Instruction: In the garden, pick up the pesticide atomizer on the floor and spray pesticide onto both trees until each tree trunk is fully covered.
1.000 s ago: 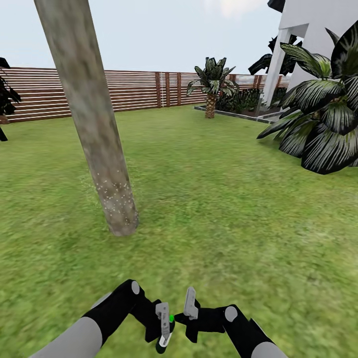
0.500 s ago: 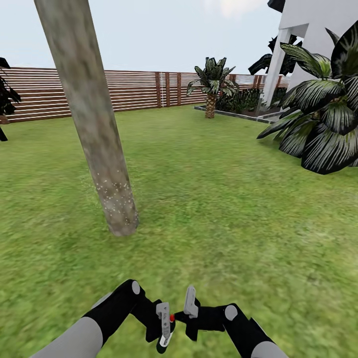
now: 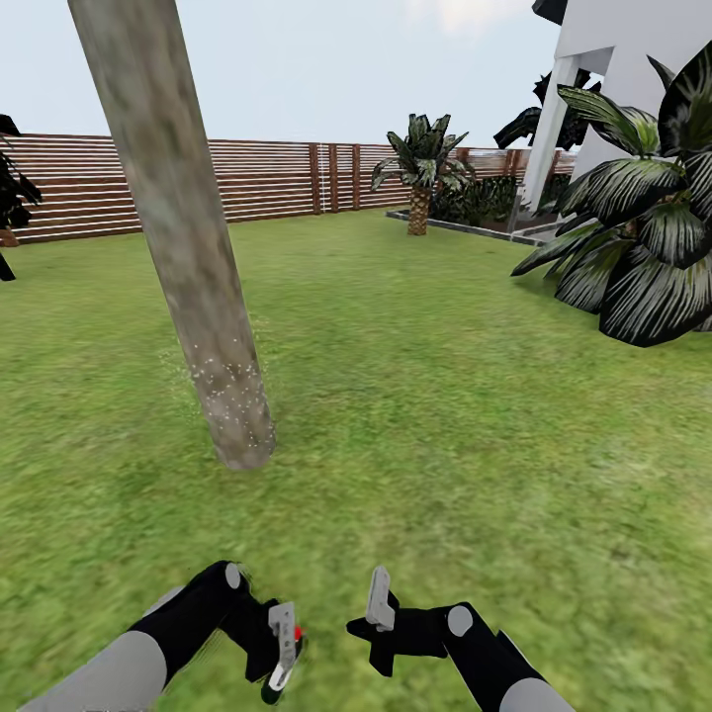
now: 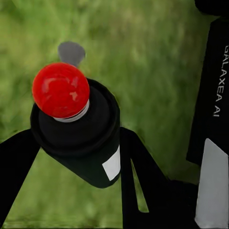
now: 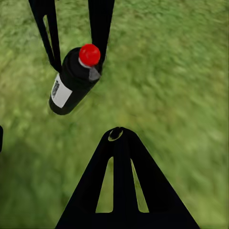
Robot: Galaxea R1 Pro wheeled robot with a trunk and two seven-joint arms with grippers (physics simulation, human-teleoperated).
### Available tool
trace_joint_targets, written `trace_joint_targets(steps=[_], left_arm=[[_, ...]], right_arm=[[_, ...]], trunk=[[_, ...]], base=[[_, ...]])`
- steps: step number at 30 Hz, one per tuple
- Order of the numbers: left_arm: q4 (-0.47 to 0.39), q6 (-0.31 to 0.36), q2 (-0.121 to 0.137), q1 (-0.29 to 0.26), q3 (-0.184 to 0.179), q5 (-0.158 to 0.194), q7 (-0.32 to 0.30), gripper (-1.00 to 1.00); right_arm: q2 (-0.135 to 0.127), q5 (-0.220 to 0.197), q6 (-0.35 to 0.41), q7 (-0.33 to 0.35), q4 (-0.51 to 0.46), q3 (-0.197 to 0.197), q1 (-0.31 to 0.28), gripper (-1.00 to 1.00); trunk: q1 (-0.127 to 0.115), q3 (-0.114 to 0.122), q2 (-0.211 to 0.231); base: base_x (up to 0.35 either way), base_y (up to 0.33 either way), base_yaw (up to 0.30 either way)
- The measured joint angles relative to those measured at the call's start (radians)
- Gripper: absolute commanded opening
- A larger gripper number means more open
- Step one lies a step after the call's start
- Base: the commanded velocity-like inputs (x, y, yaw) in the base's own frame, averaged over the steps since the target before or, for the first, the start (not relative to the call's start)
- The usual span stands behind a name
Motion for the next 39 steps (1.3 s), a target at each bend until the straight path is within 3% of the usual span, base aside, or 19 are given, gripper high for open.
trace_joint_targets(steps=[1, 3, 4, 7, 11, 12, 14, 15, 17, 19, 20, 23, 25, 28, 30, 33, 35, 39], left_arm=[[0.0, 0.0, 0.018, -0.002, 0.009, 0.001, 0.001, -1.0], [0.0, 0.0, 0.056, -0.003, 0.073, 0.002, 0.001, -1.0], [0.0, -0.003, 0.074, -0.002, 0.109, 0.001, 0.0, -1.0], [0.001, -0.01, 0.113, 0.001, 0.151, 0.002, -0.003, -1.0], [0.001, -0.005, 0.12, 0.004, 0.159, 0.003, 0.007, -1.0], [0.001, -0.003, 0.12, 0.004, 0.16, 0.005, 0.03, -1.0], [0.004, -0.002, 0.117, 0.005, 0.168, 0.024, 0.157, -1.0], [0.02, -0.004, 0.11, 0.006, 0.186, 0.053, 0.23, -1.0], [0.091, -0.012, 0.091, 0.006, 0.223, 0.15, 0.345, -1.0], [0.158, -0.037, 0.079, 0.007, 0.245, 0.295, 0.477, -1.0], [0.181, -0.085, 0.077, 0.008, 0.25, 0.366, 0.55, -1.0], [0.303, -0.264, 0.074, 0.033, 0.252, 0.547, 0.759, -1.0], [0.37, -0.371, 0.071, 0.056, 0.253, 0.641, 0.857, -1.0], [0.405, -0.436, 0.071, 0.112, 0.256, 0.731, 0.966, -1.0], [0.409, -0.475, 0.074, 0.156, 0.26, 0.805, 1.013, -1.0], [0.412, -0.545, 0.078, 0.21, 0.259, 0.873, 1.028, -1.0], [0.413, -0.559, 0.078, 0.243, 0.26, 0.885, 1.031, -1.0], [0.418, -0.561, 0.075, 0.254, 0.26, 0.887, 1.048, -1.0]], right_arm=[[0.0, 0.0, 0.0, 0.0, 0.0, 0.0, 0.0, -1.0], [0.0, 0.0, 0.0, 0.0, -0.001, 0.0, 0.0, -1.0], [-0.001, 0.0, 0.0, 0.0, 0.0, 0.0, 0.0, 1.0], [-0.003, -0.001, 0.0, 0.0, 0.0, -0.001, 0.0, 1.0], [-0.003, -0.002, -0.001, -0.005, 0.0, -0.003, 0.0, 1.0], [-0.003, -0.001, -0.001, -0.007, 0.0, -0.005, 0.0, 1.0], [-0.008, -0.001, -0.002, -0.039, 0.001, -0.009, 0.0, 1.0], [-0.012, -0.001, -0.002, -0.09, 0.004, -0.01, 0.0, 1.0], [-0.025, -0.003, 0.0, -0.235, 0.01, -0.01, 0.0, 1.0], [-0.029, -0.004, 0.002, -0.415, 0.033, -0.01, 0.0, 1.0], [-0.03, -0.006, 0.003, -0.503, 0.052, -0.016, 0.0, 1.0], [-0.033, -0.035, 0.0, -0.761, 0.133, -0.105, 0.002, 1.0], [-0.043, -0.046, -0.001, -0.905, 0.205, -0.164, 0.004, 1.0], [-0.058, -0.051, -0.01, -1.181, 0.285, -0.195, 0.02, 1.0], [-0.067, -0.07, -0.051, -1.294, 0.301, -0.198, 0.055, 1.0], [-0.071, -0.128, -0.127, -1.329, 0.323, -0.198, 0.103, 1.0], [-0.074, -0.144, -0.18, -1.333, 0.334, -0.197, 0.122, 1.0], [-0.068, -0.152, -0.196, -1.334, 0.338, -0.196, 0.148, 1.0]], trunk=[[0.0, 0.0, 0.0], [0.0, 0.0, 0.0], [0.0, 0.0, 0.0], [0.0, 0.0, 0.0], [0.0, 0.0, 0.0], [0.0, 0.0, 0.0], [0.0, 0.0, 0.0], [0.0, 0.0, 0.0], [0.0, 0.0, 0.0], [0.0, 0.0, 0.0], [0.0, 0.0, 0.0], [0.0, 0.0, 0.0], [0.0, 0.0, 0.0], [0.0, 0.0, 0.0], [0.0, 0.0, 0.0], [0.0, 0.0, 0.0], [0.0, 0.0, 0.0], [0.0, 0.0, 0.0]], base=[[0.0, 0.0, 0.0], [0.0, 0.0, 0.0], [0.0, 0.0, 0.0], [0.0, 0.0, 0.0], [0.0, 0.0, 0.0], [0.0, 0.0, 0.0], [0.0, 0.0, 0.0], [0.0, 0.0, 0.0], [0.0, 0.0, 0.0], [0.0, 0.0, 0.0], [0.0, 0.0, 0.0], [0.0, 0.0, 0.0], [0.0, 0.0, 0.0], [0.0, 0.0, 0.0], [0.0, 0.0, 0.0], [0.0, 0.0, 0.0], [0.0, 0.0, 0.0], [0.0, 0.0, 0.0]])
